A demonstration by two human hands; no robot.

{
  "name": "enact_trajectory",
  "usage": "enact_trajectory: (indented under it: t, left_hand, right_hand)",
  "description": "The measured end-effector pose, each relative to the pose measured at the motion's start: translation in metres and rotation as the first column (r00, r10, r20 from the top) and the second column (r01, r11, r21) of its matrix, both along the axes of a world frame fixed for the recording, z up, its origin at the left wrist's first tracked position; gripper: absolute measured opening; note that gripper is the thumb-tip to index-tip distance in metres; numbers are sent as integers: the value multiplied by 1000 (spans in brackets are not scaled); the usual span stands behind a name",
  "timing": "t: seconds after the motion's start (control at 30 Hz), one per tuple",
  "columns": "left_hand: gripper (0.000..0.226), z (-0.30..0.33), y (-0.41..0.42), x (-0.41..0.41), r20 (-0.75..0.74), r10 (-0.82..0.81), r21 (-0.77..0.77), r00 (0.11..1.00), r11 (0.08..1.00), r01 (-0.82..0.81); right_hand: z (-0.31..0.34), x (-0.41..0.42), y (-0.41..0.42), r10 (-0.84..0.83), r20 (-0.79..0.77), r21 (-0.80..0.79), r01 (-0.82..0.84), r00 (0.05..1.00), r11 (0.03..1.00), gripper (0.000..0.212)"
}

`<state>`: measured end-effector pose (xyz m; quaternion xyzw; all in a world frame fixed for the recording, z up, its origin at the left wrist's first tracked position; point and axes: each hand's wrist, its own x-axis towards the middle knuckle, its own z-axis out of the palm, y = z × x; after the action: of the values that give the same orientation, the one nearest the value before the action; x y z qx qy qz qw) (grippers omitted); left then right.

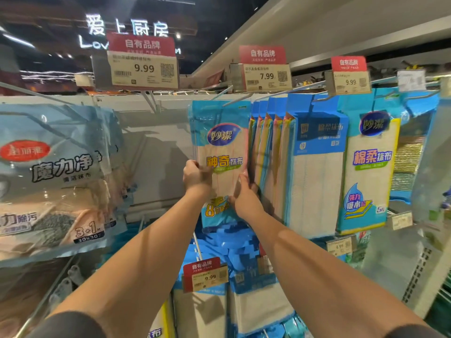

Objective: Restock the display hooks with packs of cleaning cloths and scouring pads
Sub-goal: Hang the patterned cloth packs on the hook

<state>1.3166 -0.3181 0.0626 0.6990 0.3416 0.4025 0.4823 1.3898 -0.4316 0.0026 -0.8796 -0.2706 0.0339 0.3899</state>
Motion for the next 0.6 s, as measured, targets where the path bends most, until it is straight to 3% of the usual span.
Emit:
enact_trajectory:
  t: [0.23,0.4,0.6]
  left_hand:
    - [63,-11,-15,-45,-249,-79,-58,965,996,66]
    - [38,-25,-41,-126,-231,-169,63,958,980,188]
    - [8,-51,-68,-279,-208,-310,194,928,916,350]
  right_hand:
    - [7,-34,-42,34,11,-40,-34,999,999,70]
    - [14,-102,-96,45,73,-86,-39,996,996,52]
    - [-11,-243,-140,-24,98,19,22,995,1000,33]
